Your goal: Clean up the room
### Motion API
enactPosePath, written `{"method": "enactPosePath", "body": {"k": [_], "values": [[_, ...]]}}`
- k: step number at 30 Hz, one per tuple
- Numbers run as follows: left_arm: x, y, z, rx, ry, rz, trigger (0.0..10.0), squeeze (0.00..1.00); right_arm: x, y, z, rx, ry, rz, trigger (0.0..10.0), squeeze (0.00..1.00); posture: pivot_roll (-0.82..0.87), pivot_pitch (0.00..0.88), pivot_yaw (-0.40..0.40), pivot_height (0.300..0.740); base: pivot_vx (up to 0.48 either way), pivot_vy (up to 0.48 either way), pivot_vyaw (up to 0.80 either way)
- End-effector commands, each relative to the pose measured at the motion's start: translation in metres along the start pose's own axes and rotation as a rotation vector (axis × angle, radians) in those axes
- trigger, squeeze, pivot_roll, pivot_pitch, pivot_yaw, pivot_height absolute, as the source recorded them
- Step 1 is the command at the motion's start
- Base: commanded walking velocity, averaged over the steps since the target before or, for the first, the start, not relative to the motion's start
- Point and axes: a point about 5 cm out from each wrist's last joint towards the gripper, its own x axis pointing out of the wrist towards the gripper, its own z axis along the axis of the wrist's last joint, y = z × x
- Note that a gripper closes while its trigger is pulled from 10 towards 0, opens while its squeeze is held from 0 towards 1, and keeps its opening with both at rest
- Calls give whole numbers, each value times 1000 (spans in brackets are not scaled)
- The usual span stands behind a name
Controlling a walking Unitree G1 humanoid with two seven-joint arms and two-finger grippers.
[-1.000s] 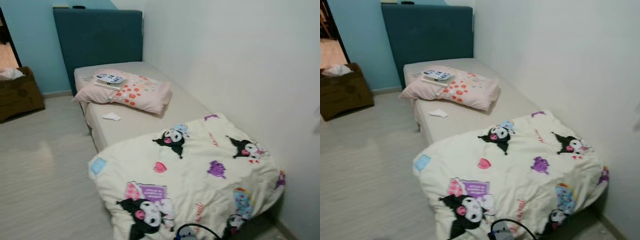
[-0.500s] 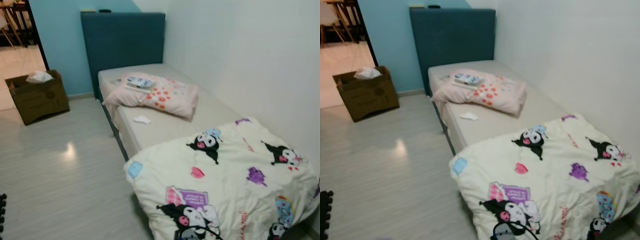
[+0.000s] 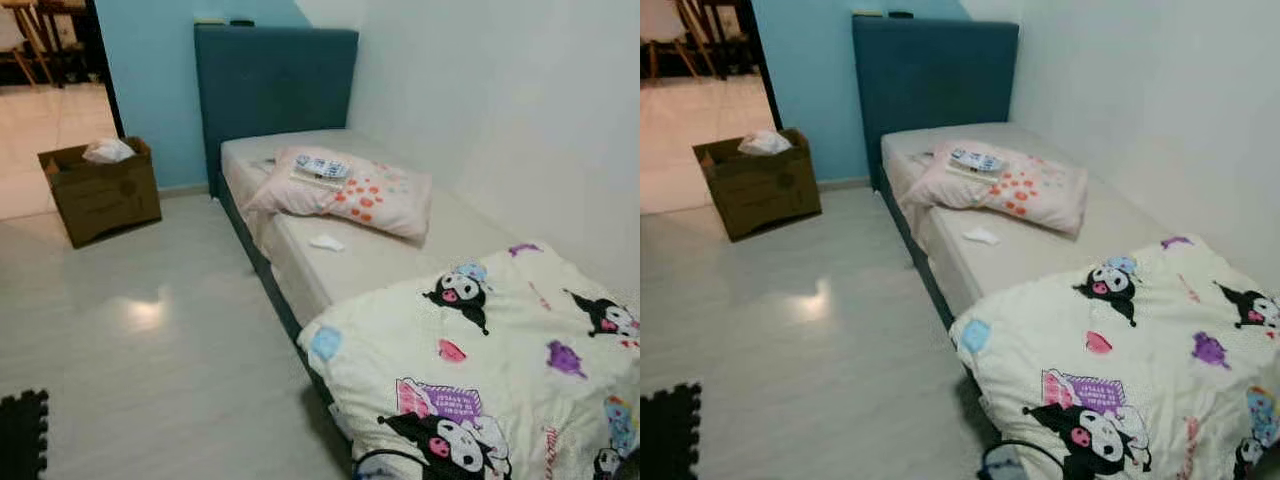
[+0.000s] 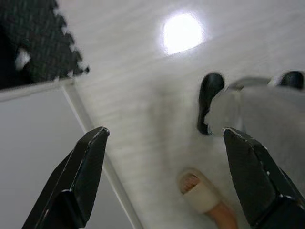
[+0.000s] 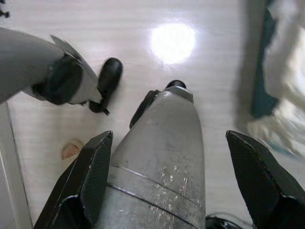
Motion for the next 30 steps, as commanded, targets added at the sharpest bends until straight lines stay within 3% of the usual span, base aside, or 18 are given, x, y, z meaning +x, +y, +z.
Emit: {"method": "enactPosePath", "body": {"k": [1,8,12,26,30], "values": [[-1,-3,-8,-8,27,-14,10000,0,-1,-4,-5,-2,15,-6,10000,0,15,0,-105,740,0,0,0],[0,2,-5,18,31,6,10000,0,-2,-4,-1,9,-21,0,10000,0,20,0,-104,740,0,-275,629],[0,3,-3,-26,21,19,10000,0,-2,-6,-3,0,-8,-25,10000,0,21,0,-103,740,0,-231,672],[0,0,-2,-28,21,6,10000,0,-2,-7,-6,9,1,-26,10000,0,21,0,-107,740,0,0,0],[0,1,1,-18,16,10,10000,0,-2,-8,-4,11,-6,-25,10000,0,20,0,-108,740,301,0,0]]}}
